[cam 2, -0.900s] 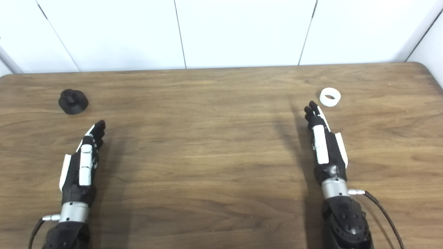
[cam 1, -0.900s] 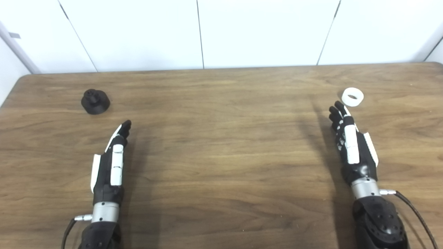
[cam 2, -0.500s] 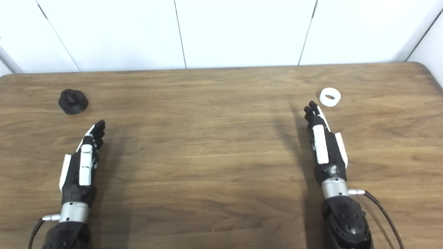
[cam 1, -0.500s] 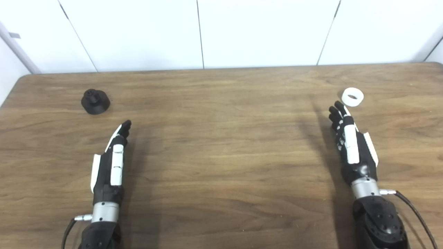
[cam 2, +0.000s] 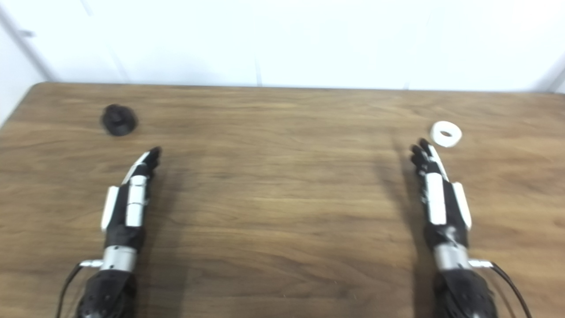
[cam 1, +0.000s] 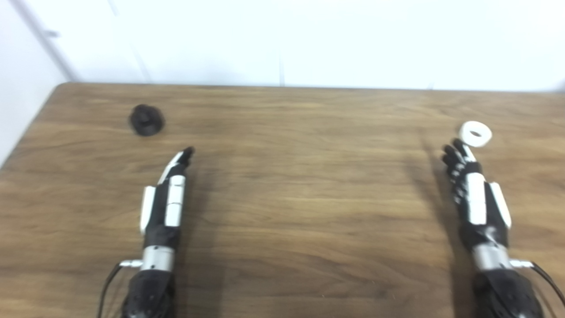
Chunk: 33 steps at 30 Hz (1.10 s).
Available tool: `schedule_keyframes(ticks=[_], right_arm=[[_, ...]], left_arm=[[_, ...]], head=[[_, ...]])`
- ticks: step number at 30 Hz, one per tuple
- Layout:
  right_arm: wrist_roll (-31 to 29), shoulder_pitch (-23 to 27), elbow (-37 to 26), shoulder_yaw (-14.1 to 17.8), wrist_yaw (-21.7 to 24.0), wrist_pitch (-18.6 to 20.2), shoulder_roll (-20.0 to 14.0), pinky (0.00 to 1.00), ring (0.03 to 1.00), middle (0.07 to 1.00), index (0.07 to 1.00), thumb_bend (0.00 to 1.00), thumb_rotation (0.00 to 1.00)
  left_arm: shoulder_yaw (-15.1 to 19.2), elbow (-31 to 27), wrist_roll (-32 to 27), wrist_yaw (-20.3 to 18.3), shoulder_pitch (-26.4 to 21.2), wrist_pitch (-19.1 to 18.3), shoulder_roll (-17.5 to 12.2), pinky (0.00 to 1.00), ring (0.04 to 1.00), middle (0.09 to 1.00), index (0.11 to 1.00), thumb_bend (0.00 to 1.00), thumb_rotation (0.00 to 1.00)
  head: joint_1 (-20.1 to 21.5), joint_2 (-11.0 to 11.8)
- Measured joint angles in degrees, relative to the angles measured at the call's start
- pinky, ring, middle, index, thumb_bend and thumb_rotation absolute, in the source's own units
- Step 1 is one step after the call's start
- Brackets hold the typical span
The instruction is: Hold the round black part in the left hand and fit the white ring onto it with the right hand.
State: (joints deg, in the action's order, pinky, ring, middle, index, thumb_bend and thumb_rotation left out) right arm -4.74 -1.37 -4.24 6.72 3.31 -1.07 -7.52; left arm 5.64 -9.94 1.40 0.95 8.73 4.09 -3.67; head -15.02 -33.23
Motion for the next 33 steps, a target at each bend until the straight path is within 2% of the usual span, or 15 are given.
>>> schedule_keyframes(ticks=[7, 13, 17, 23, 27, 28, 30, 31, 33], right_arm=[[-1.05, 1.13, 2.88, 0.94, 0.99, -2.40, -2.21, 1.00, 0.960, 0.933, 0.951, 0.55, 1.00], [-1.83, 2.41, 5.58, 1.51, 1.41, -4.21, -3.55, 1.00, 0.971, 0.936, 0.960, 0.61, 1.00], [-2.41, 2.89, 6.65, 1.55, 2.32, -6.50, -3.88, 1.00, 0.981, 0.945, 0.973, 0.63, 1.00], [-2.64, 4.16, 8.85, 1.56, 3.32, -9.00, -4.51, 1.00, 0.982, 0.947, 0.979, 0.62, 1.00], [-2.71, 4.92, 10.24, 1.55, 3.67, -10.48, -5.14, 1.00, 0.978, 0.949, 0.978, 0.62, 1.00], [-2.80, 5.11, 10.48, 1.55, 3.75, -10.69, -5.22, 1.00, 0.977, 0.948, 0.977, 0.62, 1.00], [-2.92, 5.35, 10.91, 1.56, 3.83, -10.88, -5.35, 1.00, 0.980, 0.947, 0.972, 0.62, 1.00], [-2.91, 5.45, 11.11, 1.57, 3.83, -11.09, -5.37, 1.00, 0.979, 0.945, 0.970, 0.62, 1.00], [-2.91, 5.71, 11.53, 1.60, 3.82, -11.48, -5.41, 1.00, 0.971, 0.939, 0.961, 0.60, 1.00]], left_arm=[[-1.04, 0.55, 1.85, 0.43, -0.10, 1.60, 0.40, 1.00, 0.980, 0.949, 0.912, 0.42, 0.94], [-1.27, 1.46, 2.81, 0.81, -0.38, 3.61, 0.97, 1.00, 0.980, 0.950, 0.912, 0.39, 0.94], [-1.47, 2.15, 3.63, 1.05, -0.93, 4.13, 1.29, 1.00, 0.978, 0.952, 0.921, 0.42, 0.95], [-1.59, 3.23, 4.19, 1.16, -2.02, 4.79, 1.85, 1.00, 0.992, 0.960, 0.929, 0.47, 0.90], [-1.71, 3.27, 4.44, 1.17, -2.12, 4.58, 1.95, 1.00, 0.992, 0.954, 0.918, 0.52, 0.73], [-1.71, 3.28, 4.69, 1.22, -2.14, 4.49, 1.99, 1.00, 0.992, 0.954, 0.918, 0.53, 0.72], [-1.75, 3.26, 5.79, 1.61, -2.19, 4.15, 2.00, 0.99, 0.977, 0.949, 0.926, 0.56, 0.58], [-1.73, 3.24, 6.59, 1.92, -2.22, 3.86, 2.04, 0.99, 0.974, 0.947, 0.928, 0.57, 0.55], [-1.52, 3.04, 8.32, 3.22, -2.27, 3.68, 2.11, 0.99, 0.954, 0.929, 0.915, 0.62, 0.39]], head=[[-3.70, 3.35], [-5.72, 5.80], [-5.81, 6.42], [-6.16, 7.39], [-5.90, 7.74], [-5.90, 7.74], [-5.90, 7.74], [-5.90, 7.74], [-5.29, 7.48]])
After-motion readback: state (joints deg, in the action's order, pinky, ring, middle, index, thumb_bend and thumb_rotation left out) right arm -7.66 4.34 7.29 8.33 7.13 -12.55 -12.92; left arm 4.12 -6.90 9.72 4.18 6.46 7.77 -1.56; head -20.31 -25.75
